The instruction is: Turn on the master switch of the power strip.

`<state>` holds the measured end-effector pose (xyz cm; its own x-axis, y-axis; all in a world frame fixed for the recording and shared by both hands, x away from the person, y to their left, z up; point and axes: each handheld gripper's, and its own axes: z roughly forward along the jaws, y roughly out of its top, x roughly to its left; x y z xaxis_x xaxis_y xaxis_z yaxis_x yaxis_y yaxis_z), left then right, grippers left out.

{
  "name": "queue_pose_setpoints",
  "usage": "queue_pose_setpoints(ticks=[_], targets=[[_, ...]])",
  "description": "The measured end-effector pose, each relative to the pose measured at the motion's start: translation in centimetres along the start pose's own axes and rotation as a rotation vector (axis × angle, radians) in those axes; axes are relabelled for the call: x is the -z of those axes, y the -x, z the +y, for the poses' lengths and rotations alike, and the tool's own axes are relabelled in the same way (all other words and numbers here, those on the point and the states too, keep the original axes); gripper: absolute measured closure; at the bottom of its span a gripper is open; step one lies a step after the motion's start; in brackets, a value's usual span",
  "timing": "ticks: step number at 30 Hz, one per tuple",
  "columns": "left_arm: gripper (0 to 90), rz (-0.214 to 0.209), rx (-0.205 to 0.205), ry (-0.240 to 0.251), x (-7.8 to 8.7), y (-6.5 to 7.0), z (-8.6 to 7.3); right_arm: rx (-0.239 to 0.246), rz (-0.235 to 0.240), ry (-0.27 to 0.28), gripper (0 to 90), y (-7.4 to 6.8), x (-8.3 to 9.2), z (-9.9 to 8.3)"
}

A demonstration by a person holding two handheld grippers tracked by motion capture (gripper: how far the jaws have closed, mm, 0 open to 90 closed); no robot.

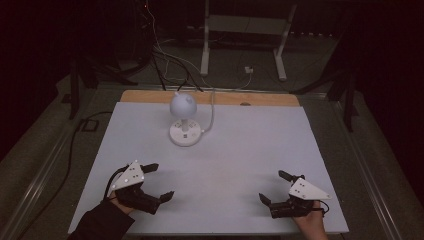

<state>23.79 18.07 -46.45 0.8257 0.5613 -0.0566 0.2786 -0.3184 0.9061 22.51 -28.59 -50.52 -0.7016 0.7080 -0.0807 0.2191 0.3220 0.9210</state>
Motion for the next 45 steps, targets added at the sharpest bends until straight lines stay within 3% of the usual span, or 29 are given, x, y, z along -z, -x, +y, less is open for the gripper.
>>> queue_pose_setpoints(ticks=[21, 40, 45], targets=[[0.1, 0.012, -0.01, -0.009, -1.8, -1.2, 3.4, -0.012, 0.012, 0.008, 0.0, 0.0, 0.1, 0.0], [0.1, 0.029, -0.024, 0.002, -5.1, -1.3, 5.5, -0.013, 0.019, 0.012, 0.0, 0.0, 0.1, 0.0], [0.1, 0.046, -0.042, -0.016, -6.0, -1.3, 5.7, -0.018, 0.021, 0.015, 0.0, 0.1, 0.1, 0.0]])
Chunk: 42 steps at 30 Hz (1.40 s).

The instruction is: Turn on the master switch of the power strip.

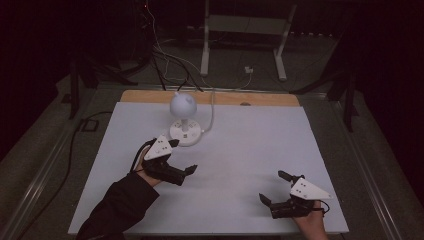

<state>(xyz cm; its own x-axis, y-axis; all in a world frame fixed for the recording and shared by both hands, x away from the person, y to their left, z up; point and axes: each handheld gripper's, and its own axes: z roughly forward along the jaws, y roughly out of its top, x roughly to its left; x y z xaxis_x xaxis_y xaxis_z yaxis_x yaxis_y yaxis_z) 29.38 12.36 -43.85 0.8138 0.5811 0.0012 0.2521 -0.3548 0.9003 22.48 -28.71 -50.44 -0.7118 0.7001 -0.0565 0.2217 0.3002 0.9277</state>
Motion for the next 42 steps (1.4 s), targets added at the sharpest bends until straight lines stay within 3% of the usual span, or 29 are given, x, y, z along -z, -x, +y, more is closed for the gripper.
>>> queue_pose_setpoints(ticks=[3, 8, 25, 31, 35, 38, 42], targets=[[0.1, 0.014, -0.013, -0.023, -0.5, 0.0, 0.1, -0.002, 0.002, 0.0, 0.0, 0.0, 0.0, 0.0], [0.1, 0.022, 0.01, -0.015, -1.4, -0.3, 0.0, -0.004, 0.003, 0.0, 0.0, 0.0, 0.0, 0.0], [0.1, 0.109, 0.023, -0.004, -3.8, -1.6, -0.3, -0.014, 0.001, 0.008, 0.0, 0.1, 0.0, 0.0], [0.1, 0.166, 0.053, -0.021, -4.9, -2.2, -0.4, -0.014, 0.002, 0.009, 0.0, 0.1, 0.1, 0.0], [0.1, 0.17, 0.078, -0.027, -5.2, -2.5, -0.4, -0.014, 0.002, 0.009, 0.0, 0.1, 0.1, 0.0], [0.1, 0.162, 0.123, -0.051, -5.7, -2.8, -0.4, -0.015, 0.004, 0.008, 0.0, 0.1, 0.0, -0.1], [0.1, 0.184, 0.125, -0.067, -6.4, -2.8, -0.5, -0.019, 0.007, 0.009, 0.0, 0.1, 0.0, -0.1]])
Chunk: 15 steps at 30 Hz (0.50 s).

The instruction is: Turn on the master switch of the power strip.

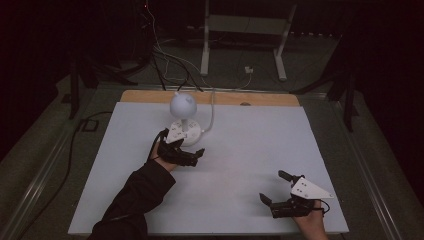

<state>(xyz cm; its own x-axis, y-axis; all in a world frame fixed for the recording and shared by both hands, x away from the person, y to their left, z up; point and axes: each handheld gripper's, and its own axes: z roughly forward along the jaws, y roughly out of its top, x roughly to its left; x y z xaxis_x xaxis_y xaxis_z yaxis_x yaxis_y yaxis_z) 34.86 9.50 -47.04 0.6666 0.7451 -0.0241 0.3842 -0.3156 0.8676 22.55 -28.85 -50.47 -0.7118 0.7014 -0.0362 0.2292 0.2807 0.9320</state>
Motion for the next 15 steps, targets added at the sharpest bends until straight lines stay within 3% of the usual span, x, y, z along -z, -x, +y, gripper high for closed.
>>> queue_pose_setpoints(ticks=[3, 8, 15], targets=[[0.1, 0.045, 0.0, 0.002, -0.6, 0.1, 0.0, -0.002, 0.002, 0.0, 0.0, 0.0, 0.0, 0.0], [0.1, 0.06, -0.001, -0.011, -1.3, 0.1, -0.1, -0.001, 0.001, 0.001, 0.0, 0.0, 0.0, 0.0], [5.8, 0.127, 0.009, -0.007, -2.0, -0.1, -0.2, -0.001, 0.003, 0.001, 0.0, 0.0, 0.0, 0.0]])
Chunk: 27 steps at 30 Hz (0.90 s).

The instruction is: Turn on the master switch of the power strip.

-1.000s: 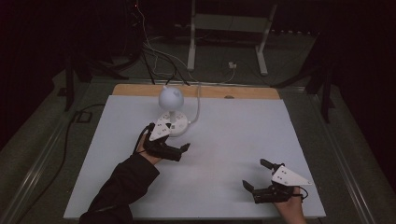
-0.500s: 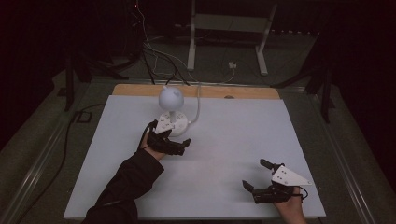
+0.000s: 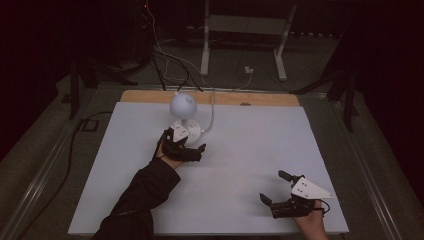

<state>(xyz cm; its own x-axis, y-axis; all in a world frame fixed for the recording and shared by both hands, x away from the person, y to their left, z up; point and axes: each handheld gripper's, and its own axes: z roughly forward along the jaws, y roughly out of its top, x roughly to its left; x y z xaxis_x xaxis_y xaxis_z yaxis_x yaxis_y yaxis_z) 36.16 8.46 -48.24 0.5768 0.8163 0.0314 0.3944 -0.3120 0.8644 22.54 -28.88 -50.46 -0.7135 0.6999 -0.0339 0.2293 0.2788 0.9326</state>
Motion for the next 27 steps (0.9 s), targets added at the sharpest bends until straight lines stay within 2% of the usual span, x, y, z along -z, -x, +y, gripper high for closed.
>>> queue_pose_setpoints(ticks=[4, 6, 11, 13, 14, 16, 18, 21, 27], targets=[[13.2, 0.032, -0.005, -0.006, -0.5, -0.1, -0.1, -0.001, 0.003, 0.0, 0.0, 0.0, 0.0, 0.0], [23.2, 0.064, -0.013, -0.002, -0.8, -0.1, -0.1, -0.004, 0.004, -0.001, 0.0, 0.1, 0.0, 0.0], [44.6, 0.101, -0.023, 0.002, -1.2, -0.1, -0.1, -0.007, 0.006, -0.001, 0.0, 0.1, 0.0, 0.0], [51.4, 0.118, -0.022, -0.001, -1.4, -0.1, 0.0, -0.006, 0.006, -0.002, 0.0, 0.1, 0.0, 0.0], [51.4, 0.124, -0.018, -0.001, -1.5, -0.1, 0.0, -0.006, 0.006, -0.002, 0.0, 0.1, 0.0, 0.0], [60.7, 0.139, -0.017, -0.002, -1.7, -0.2, 0.0, -0.009, 0.008, -0.002, 0.0, 0.1, 0.0, -0.1], [64.9, 0.153, -0.012, -0.008, -2.0, -0.3, 0.0, -0.009, 0.008, -0.002, 0.0, 0.1, 0.0, -0.1], [69.7, 0.162, -0.019, -0.009, -2.1, -0.4, 0.0, -0.009, 0.009, 0.0, 0.0, 0.2, -0.1, -0.1], [80.9, 0.147, -0.027, -0.018, -2.7, -0.4, -0.1, -0.01, 0.01, 0.0, 0.0, 0.2, 0.0, -0.1]])
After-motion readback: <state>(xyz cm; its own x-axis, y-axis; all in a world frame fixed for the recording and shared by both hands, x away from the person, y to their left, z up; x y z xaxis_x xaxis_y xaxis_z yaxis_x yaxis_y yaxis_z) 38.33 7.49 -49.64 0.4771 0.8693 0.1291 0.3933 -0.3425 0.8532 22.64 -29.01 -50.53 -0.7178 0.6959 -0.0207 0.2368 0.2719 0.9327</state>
